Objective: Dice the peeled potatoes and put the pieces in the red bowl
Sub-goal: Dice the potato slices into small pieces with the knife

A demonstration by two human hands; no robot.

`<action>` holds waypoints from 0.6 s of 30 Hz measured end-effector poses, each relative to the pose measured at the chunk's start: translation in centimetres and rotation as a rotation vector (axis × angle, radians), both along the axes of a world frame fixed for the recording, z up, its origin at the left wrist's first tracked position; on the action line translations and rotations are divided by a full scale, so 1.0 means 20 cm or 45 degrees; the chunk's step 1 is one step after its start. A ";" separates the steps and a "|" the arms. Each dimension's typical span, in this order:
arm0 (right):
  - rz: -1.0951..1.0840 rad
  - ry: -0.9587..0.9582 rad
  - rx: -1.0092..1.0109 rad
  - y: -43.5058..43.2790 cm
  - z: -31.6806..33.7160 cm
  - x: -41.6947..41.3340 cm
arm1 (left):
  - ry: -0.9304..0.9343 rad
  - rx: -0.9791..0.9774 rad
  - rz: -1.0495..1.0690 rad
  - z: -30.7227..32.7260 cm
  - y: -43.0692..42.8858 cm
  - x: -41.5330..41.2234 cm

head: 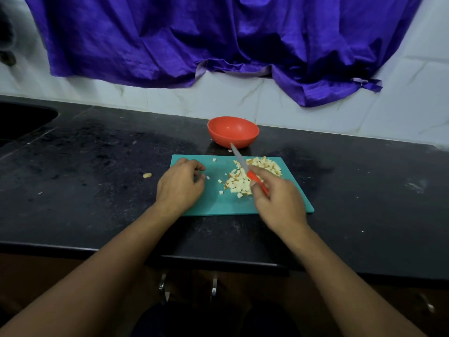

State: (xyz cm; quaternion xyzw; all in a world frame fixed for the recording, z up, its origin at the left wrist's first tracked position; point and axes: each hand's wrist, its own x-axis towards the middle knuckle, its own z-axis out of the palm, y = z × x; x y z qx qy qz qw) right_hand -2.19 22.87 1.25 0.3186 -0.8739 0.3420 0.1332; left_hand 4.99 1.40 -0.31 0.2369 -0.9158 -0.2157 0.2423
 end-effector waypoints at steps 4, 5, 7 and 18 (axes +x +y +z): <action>-0.133 -0.018 -0.026 0.13 0.00 -0.16 | -0.216 -0.260 -0.078 0.04 -0.03 -0.17; -0.168 -0.021 0.000 0.17 0.00 -0.20 | -0.286 -0.284 -0.098 0.05 -0.03 -0.21; -0.222 -0.033 0.102 0.21 -0.01 -0.24 | -0.393 -0.258 -0.147 0.05 -0.02 -0.28; -0.343 0.055 0.469 0.20 0.00 -0.47 | -0.057 0.237 -0.431 -0.03 -0.03 -0.27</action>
